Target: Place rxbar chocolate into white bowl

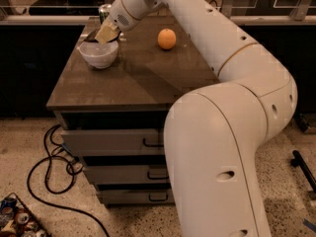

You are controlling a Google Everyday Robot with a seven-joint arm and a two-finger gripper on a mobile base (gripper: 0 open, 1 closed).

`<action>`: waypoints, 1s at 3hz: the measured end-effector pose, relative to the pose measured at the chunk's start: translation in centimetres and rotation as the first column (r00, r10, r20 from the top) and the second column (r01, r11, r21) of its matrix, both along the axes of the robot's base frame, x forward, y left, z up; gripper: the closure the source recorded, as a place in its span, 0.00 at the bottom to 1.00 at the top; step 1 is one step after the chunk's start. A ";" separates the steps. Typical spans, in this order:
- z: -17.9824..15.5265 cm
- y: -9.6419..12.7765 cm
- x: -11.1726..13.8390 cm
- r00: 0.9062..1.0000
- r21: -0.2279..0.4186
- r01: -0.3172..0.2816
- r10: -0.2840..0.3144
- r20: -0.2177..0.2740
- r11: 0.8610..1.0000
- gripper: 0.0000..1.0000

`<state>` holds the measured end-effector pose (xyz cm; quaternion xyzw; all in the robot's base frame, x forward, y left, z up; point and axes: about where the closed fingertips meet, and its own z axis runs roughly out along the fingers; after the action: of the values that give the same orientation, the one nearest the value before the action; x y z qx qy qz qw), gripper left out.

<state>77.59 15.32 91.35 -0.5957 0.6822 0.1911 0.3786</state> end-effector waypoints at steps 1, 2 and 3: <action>-0.3 0.3 0.0 1.000 -0.001 -0.004 0.004 -0.004 1.000 0.54; -0.7 0.6 -0.1 1.000 -0.003 -0.009 0.009 -0.010 1.000 0.23; -1.0 0.9 -0.1 1.000 -0.004 -0.012 0.012 -0.014 1.000 0.01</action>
Offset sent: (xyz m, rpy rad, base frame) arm -0.0002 0.0024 -0.0028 -0.0011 0.0039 0.0033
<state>77.50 16.20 90.36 -0.5991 0.6816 0.1961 0.3715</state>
